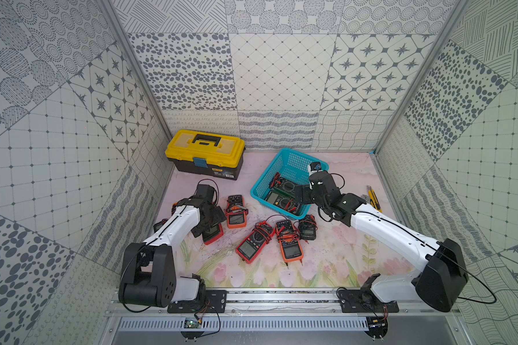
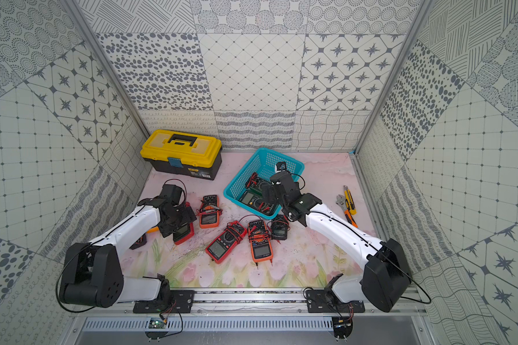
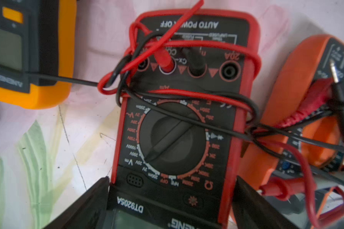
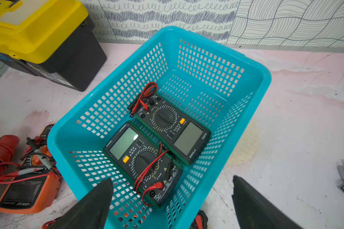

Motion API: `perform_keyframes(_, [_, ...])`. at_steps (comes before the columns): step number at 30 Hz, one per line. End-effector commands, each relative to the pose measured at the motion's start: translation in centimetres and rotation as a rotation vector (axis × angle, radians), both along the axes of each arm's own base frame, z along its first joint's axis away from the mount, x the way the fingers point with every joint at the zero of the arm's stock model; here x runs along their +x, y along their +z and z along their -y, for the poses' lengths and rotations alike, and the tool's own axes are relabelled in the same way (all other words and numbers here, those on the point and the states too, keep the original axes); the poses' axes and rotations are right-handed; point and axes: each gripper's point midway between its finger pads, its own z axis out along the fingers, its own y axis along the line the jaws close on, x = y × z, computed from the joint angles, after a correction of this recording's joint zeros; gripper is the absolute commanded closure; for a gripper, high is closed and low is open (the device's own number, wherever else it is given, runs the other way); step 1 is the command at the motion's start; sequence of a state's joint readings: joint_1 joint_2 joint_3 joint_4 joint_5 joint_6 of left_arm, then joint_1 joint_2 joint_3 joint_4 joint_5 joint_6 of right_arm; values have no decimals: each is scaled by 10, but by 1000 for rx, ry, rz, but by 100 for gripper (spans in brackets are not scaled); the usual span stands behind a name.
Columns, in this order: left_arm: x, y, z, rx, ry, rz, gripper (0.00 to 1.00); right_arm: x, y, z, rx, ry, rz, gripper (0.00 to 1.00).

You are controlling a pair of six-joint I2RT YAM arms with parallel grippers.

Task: Put the multimeter into the basket
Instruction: Adjust the multimeter at the center of the board, then pick up the multimeter from the center of the board.

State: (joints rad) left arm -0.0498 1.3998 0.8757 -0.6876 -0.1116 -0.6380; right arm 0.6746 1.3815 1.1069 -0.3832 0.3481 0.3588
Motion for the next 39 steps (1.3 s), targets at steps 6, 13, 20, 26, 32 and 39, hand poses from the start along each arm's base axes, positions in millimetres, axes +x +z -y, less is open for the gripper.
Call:
perform_keyframes(6, [-1, -33, 2, 11, -15, -94, 67, -2, 19, 2, 27, -3, 43, 2])
perform_keyframes(13, [-1, -56, 2, -26, 2, -149, 24, -6, 26, 10, 31, -23, 77, 2])
perform_keyframes(20, [-6, -64, -9, -11, 44, -194, 1, -4, 22, 12, 10, -31, 75, 2])
perform_keyframes(26, [-6, -65, -13, 0, 50, -199, 1, -2, 19, 10, 4, -30, 70, 2])
perform_keyframes(32, [-1, -78, -10, -31, 57, -206, 1, -1, 22, 10, 7, -29, 78, 2])
perform_keyframes(39, [0, -81, -9, -44, 60, -215, 25, -2, 20, 12, -3, -34, 73, 2])
